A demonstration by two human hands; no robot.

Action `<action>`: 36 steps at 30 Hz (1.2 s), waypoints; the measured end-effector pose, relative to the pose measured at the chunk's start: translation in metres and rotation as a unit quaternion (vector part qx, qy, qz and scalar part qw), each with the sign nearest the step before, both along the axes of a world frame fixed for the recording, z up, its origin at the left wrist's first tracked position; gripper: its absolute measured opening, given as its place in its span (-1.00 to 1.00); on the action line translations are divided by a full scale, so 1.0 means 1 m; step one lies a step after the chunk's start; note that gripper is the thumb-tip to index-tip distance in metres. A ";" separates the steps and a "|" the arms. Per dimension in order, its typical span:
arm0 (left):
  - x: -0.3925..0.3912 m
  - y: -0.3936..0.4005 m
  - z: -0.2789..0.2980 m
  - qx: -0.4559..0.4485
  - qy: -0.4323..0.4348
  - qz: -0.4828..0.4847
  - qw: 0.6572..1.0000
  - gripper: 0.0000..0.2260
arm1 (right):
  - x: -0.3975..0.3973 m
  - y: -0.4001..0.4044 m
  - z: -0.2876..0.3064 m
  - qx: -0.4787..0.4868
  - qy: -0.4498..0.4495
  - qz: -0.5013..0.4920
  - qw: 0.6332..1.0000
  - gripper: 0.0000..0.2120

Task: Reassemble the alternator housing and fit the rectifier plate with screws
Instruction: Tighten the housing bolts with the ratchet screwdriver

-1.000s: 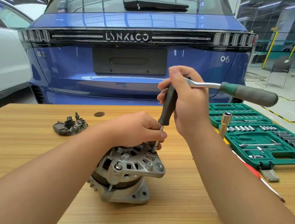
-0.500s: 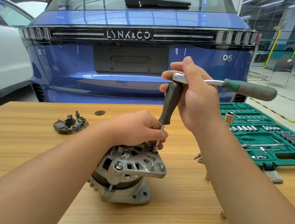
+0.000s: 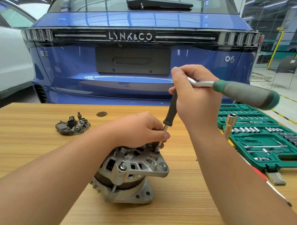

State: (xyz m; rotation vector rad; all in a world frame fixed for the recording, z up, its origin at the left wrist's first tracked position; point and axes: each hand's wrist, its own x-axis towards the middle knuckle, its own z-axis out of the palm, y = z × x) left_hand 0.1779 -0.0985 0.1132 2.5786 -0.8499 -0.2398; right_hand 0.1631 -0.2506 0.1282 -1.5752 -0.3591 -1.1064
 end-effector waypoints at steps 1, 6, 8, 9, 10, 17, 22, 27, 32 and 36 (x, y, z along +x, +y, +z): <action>0.001 0.000 -0.001 0.000 -0.005 0.002 1.000 -0.72 | 0.000 0.000 0.000 -0.003 0.016 -0.002 1.000 -0.85; 0.002 0.001 -0.001 0.010 -0.012 0.001 1.000 -0.73 | -0.003 -0.001 0.006 0.249 0.213 0.286 0.900 -0.63; 0.002 0.002 0.000 0.015 -0.013 -0.010 1.000 -0.72 | -0.001 -0.008 0.010 0.324 0.268 0.411 0.809 -0.45; 0.002 0.002 0.000 0.019 -0.016 -0.015 1.000 -0.72 | 0.000 -0.012 0.011 0.335 0.286 0.443 0.781 -0.41; 0.002 0.002 0.000 0.021 -0.017 -0.017 0.999 -0.72 | 0.002 -0.015 0.011 0.337 0.297 0.465 0.763 -0.40; -0.001 0.003 0.002 -0.001 0.020 -0.008 1.000 -0.75 | 0.004 -0.007 -0.001 0.214 0.147 0.443 0.858 -0.85; -0.004 0.000 0.003 -0.002 0.019 -0.010 1.000 -0.76 | 0.000 0.003 -0.004 0.164 0.064 0.238 0.955 -0.86; -0.009 0.000 0.005 0.003 0.017 -0.005 1.000 -0.76 | -0.006 0.008 -0.007 0.070 -0.021 0.043 0.996 -0.85; -0.009 -0.002 0.004 0.002 0.004 0.013 1.000 -0.75 | -0.006 0.003 -0.002 0.103 0.084 0.075 0.988 -0.82; -0.008 0.000 0.003 0.006 -0.009 0.024 1.000 -0.74 | -0.006 0.000 0.003 0.217 0.184 0.280 0.917 -0.59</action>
